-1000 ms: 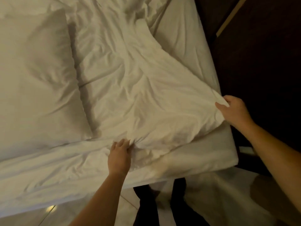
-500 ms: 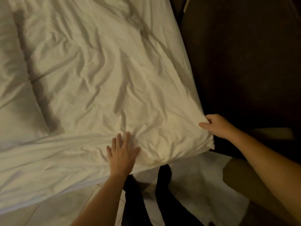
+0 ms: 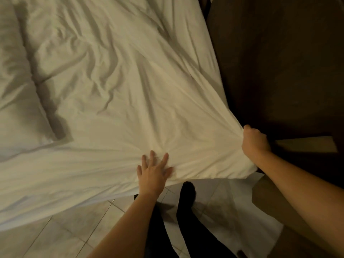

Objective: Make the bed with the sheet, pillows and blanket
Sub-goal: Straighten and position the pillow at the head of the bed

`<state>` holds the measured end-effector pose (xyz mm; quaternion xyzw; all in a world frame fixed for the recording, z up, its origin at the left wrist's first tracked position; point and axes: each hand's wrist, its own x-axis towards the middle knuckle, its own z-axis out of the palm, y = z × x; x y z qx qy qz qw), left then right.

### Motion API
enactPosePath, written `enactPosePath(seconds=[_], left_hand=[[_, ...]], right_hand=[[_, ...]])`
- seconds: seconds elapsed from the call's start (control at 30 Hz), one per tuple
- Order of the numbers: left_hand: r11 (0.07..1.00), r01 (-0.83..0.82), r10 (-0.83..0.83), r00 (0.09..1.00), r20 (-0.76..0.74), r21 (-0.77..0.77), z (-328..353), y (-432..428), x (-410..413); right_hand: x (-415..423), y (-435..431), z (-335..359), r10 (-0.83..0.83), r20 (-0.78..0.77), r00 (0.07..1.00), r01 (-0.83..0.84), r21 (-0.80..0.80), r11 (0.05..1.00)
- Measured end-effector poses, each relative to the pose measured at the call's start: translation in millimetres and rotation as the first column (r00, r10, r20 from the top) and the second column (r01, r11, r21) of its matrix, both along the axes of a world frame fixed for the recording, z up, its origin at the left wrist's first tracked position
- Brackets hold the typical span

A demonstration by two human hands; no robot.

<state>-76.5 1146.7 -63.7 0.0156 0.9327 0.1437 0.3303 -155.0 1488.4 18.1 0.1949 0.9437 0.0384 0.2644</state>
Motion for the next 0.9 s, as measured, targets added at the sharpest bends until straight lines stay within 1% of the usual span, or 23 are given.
enactPosePath(seconds=[0.1, 0.17, 0.23, 0.27, 0.3, 0.33, 0.37, 0.4, 0.47, 0.53, 0.63, 0.73, 0.8, 0.87, 0.9], left_hand=[[0.998, 0.018, -0.019, 1.0, 0.022, 0.058, -2, -4, 5], [0.994, 0.02, -0.019, 1.0, -0.011, 0.111, -10, -19, 2], [0.985, 0.08, -0.056, 0.986, -0.159, 0.151, -11, -40, -2], [0.982, 0.05, -0.006, 0.971, -0.238, 0.182, -11, -53, -1], [0.974, -0.051, 0.116, 0.949, -0.295, 0.219, -11, -68, 0], [0.96, -0.177, 0.24, 0.919, -0.313, 0.218, -9, -83, 2], [0.939, -0.286, 0.334, 0.888, -0.315, 0.191, -9, -100, 3], [0.929, -0.347, 0.37, 0.871, -0.324, 0.13, -9, -118, 6], [0.925, -0.378, 0.368, 0.871, -0.324, 0.034, -17, -155, 14], [0.918, -0.397, 0.373, 0.868, -0.326, -0.006, -18, -183, 23], [0.91, -0.415, 0.383, 0.843, -0.377, -0.006, -6, -204, 43], [0.841, -0.533, 0.523, 0.751, -0.403, 0.097, 8, -217, 55], [0.814, -0.567, 0.563, 0.714, -0.416, 0.13, 13, -227, 61], [0.823, -0.557, 0.548, 0.726, -0.415, 0.112, 10, -239, 70], [0.842, -0.532, 0.52, 0.761, -0.388, 0.087, 6, -246, 75]], right_hand=[[0, 0, -3, 0.012, -0.001, 1.0, -0.012, 0.029, 1.0], [1, -5, -8, 0.047, -0.034, 0.998, -0.045, 0.055, 0.997], [4, -11, -16, 0.108, -0.088, 0.99, -0.099, 0.1, 0.99], [5, -15, -20, 0.15, -0.102, 0.983, -0.137, 0.127, 0.982], [6, -22, -23, 0.198, -0.117, 0.973, -0.183, 0.13, 0.975], [6, -32, -26, 0.236, -0.135, 0.962, -0.225, 0.094, 0.97], [5, -44, -30, 0.253, -0.14, 0.957, -0.254, 0.011, 0.967], [5, -59, -34, 0.256, -0.119, 0.959, -0.268, -0.108, 0.957], [5, -93, -40, 0.282, -0.026, 0.959, -0.276, -0.314, 0.909], [9, -127, -44, 0.356, 0.034, 0.934, -0.313, -0.408, 0.858], [19, -169, -53, 0.449, 0.001, 0.893, -0.401, -0.452, 0.797], [29, -202, -62, 0.534, -0.064, 0.843, -0.501, -0.456, 0.736], [36, -220, -65, 0.586, -0.112, 0.802, -0.558, -0.492, 0.668], [44, -235, -69, 0.637, -0.127, 0.76, -0.6, -0.514, 0.613], [48, -240, -70, 0.655, -0.103, 0.749, -0.601, -0.522, 0.605]])
